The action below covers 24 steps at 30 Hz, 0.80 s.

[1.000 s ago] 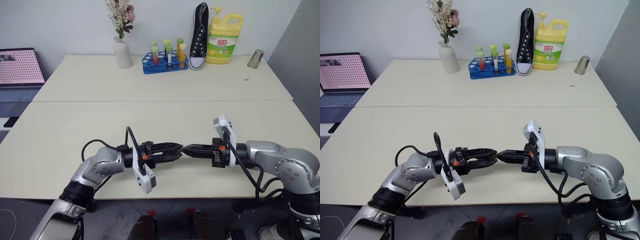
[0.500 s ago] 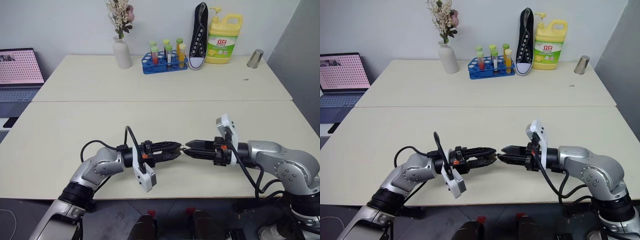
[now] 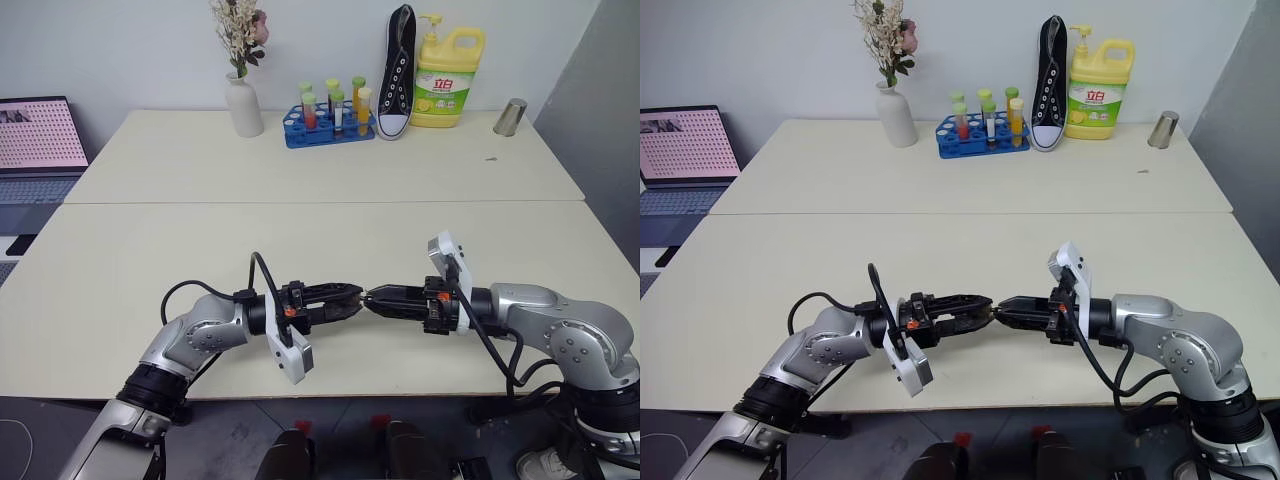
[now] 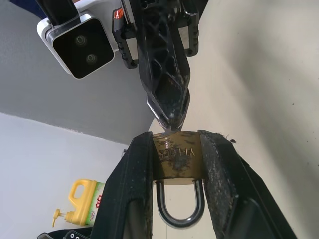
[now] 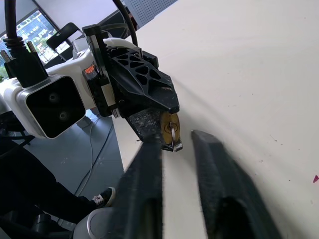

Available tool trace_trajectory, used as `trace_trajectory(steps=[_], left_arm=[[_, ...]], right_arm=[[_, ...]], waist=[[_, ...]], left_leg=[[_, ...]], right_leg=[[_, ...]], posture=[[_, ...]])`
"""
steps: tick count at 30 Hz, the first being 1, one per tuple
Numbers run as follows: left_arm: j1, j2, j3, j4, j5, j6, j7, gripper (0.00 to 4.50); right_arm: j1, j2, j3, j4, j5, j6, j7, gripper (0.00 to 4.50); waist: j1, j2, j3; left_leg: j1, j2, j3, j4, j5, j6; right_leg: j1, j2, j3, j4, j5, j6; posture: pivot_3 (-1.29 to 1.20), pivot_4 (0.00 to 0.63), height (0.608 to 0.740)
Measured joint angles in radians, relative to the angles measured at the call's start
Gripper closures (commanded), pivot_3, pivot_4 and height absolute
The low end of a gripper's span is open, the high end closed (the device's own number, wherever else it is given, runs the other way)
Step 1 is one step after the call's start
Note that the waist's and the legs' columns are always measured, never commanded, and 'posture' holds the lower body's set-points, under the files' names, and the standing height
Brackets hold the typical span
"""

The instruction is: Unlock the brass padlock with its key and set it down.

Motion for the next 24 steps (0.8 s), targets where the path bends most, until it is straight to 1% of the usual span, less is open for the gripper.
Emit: trace_trajectory(steps=[8, 13, 15, 19, 21, 24], left_arm=[[0.000, 0.000, 0.000, 0.000, 0.000, 0.004, 0.002, 3.51], [0.002, 0.000, 0.000, 0.000, 0.002, 0.009, 0.014, 3.51], [0.001, 0.002, 0.002, 0.000, 0.008, -0.001, 0.023, 3.51], [0.001, 0.006, 0.002, -0.002, 0.032, -0.033, 0.042, 3.51], [0.000, 0.007, 0.002, -0.003, 0.047, -0.042, 0.049, 3.51], [-0.002, 0.009, 0.003, -0.003, 0.060, -0.046, 0.062, 3.51]], right_arm=[[-0.008, 0.006, -0.002, 0.003, 0.002, 0.011, -0.006, 4.50], [-0.023, 0.023, -0.022, 0.026, 0.047, 0.059, -0.032, 4.50], [-0.038, 0.041, -0.053, 0.062, 0.128, 0.127, -0.071, 4.50], [-0.063, 0.054, -0.107, 0.169, 0.368, 0.275, -0.206, 4.50], [-0.076, 0.051, -0.111, 0.230, 0.493, 0.316, -0.301, 4.50], [-0.098, 0.032, -0.094, 0.287, 0.640, 0.326, -0.424, 4.50]], waist=[[0.000, 0.000, 0.000], [0.000, 0.000, 0.000], [0.000, 0.000, 0.000], [0.000, 0.000, 0.000], [0.000, 0.000, 0.000], [-0.001, 0.000, 0.000]], left_leg=[[0.000, 0.000, 0.000, 0.000, 0.000, 0.000], [0.000, 0.000, 0.000, 0.000, 0.000, 0.000], [0.000, 0.000, 0.000, 0.000, 0.000, 0.000], [0.000, 0.000, 0.000, 0.000, 0.000, 0.000], [0.000, 0.000, 0.001, 0.000, 0.000, 0.000], [0.000, 0.000, 0.001, 0.000, 0.000, 0.000]], right_leg=[[0.000, 0.000, 0.000, 0.000, 0.000, 0.000], [0.000, 0.000, 0.000, 0.000, 0.000, 0.000], [0.000, 0.000, 0.000, 0.000, 0.000, 0.000], [0.000, 0.000, 0.000, 0.000, 0.000, 0.000], [0.000, 0.000, 0.001, 0.000, 0.000, 0.000], [0.000, 0.000, 0.001, 0.001, 0.000, 0.000]], posture=[[0.00, 0.150, 0.740], [0.00, 0.150, 0.740], [0.00, 0.150, 0.740], [0.00, 0.150, 0.740], [0.00, 0.150, 0.740], [0.00, 0.150, 0.740]])
